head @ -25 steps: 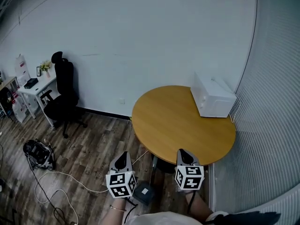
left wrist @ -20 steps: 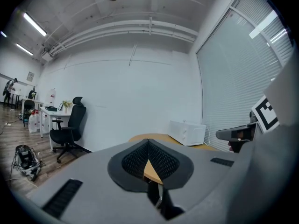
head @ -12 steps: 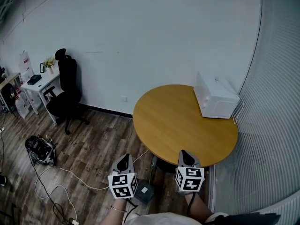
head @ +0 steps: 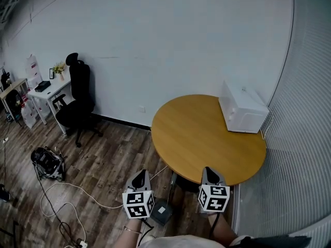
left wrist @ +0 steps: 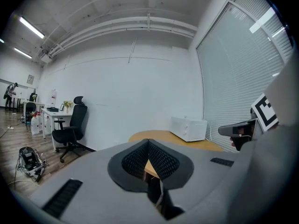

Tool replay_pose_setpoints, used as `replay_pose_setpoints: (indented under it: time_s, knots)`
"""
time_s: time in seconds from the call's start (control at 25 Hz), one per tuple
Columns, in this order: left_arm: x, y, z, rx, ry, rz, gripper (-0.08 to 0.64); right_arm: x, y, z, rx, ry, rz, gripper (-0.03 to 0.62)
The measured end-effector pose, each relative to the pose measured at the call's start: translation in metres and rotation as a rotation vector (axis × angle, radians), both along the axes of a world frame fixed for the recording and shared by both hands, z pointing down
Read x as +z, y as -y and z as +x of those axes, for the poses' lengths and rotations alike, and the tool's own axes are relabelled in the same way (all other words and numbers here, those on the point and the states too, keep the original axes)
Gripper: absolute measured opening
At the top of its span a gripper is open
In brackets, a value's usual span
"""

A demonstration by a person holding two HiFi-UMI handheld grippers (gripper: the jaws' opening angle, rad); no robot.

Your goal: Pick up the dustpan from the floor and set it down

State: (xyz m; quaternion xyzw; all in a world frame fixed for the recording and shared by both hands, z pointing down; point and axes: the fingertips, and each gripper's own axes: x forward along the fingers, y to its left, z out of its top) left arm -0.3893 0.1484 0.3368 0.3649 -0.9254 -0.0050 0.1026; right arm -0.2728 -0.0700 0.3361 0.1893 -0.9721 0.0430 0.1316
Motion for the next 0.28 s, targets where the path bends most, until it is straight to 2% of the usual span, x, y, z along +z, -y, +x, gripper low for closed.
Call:
replay_pose_setpoints:
  time_s: [0.28]
  knots:
    - [0.0063, -0.0047, 0.0029, 0.002, -0.012, 0.003, 0.017, 0.0082, -0.0062, 0.0012, -0.012, -0.019, -0.011, 0.032]
